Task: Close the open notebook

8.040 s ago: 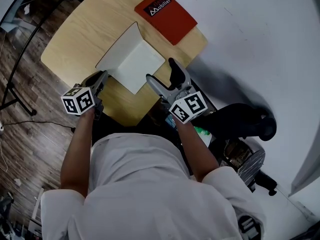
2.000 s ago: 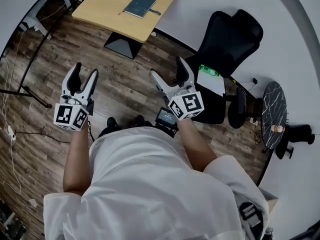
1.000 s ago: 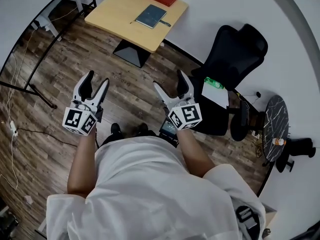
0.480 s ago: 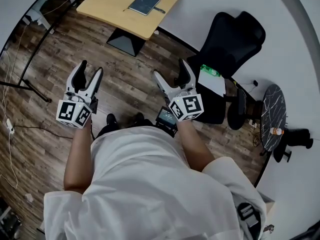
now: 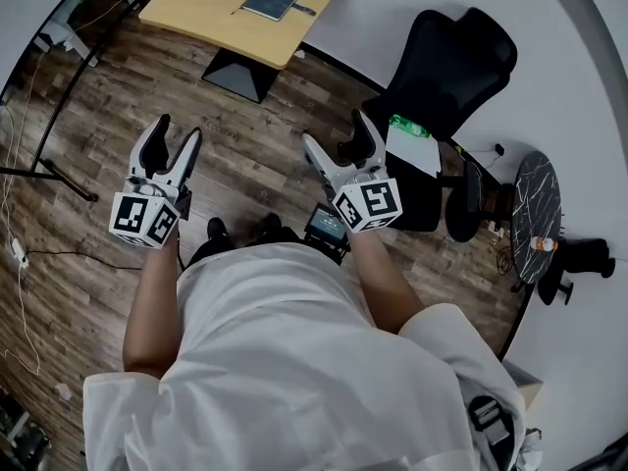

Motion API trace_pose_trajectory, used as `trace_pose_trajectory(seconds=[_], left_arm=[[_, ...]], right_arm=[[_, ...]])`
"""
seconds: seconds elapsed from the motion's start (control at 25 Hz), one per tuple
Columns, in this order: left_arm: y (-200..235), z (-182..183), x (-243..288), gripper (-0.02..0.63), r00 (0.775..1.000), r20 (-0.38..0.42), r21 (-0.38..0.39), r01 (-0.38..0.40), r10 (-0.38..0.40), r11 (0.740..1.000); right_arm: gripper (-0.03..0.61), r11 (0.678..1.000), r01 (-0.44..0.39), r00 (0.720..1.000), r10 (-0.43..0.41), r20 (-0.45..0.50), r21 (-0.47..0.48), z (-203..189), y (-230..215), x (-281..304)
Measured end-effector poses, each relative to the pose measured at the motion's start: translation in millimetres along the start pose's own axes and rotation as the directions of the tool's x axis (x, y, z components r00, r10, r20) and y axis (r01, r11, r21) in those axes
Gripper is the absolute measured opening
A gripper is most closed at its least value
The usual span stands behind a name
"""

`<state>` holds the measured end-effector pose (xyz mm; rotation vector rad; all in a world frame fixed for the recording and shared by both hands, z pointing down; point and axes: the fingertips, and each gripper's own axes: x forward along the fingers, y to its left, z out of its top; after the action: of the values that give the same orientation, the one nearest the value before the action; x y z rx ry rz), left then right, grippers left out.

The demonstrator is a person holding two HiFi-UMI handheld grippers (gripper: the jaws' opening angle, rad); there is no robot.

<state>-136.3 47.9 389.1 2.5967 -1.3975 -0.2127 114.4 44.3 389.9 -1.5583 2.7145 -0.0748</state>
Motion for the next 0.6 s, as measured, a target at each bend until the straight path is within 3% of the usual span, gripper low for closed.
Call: trace_pose_trajectory(seconds=[0.6], left_arm=[[2.7,-3.2,-0.5,0.272,1.000,0.001,-0.009,-0.002,0.002,1.000]], right_arm=[[0.434,1.000,0.013,1.000,-0.013,0.005,0.005,-0.8,-0.4,-2.1]])
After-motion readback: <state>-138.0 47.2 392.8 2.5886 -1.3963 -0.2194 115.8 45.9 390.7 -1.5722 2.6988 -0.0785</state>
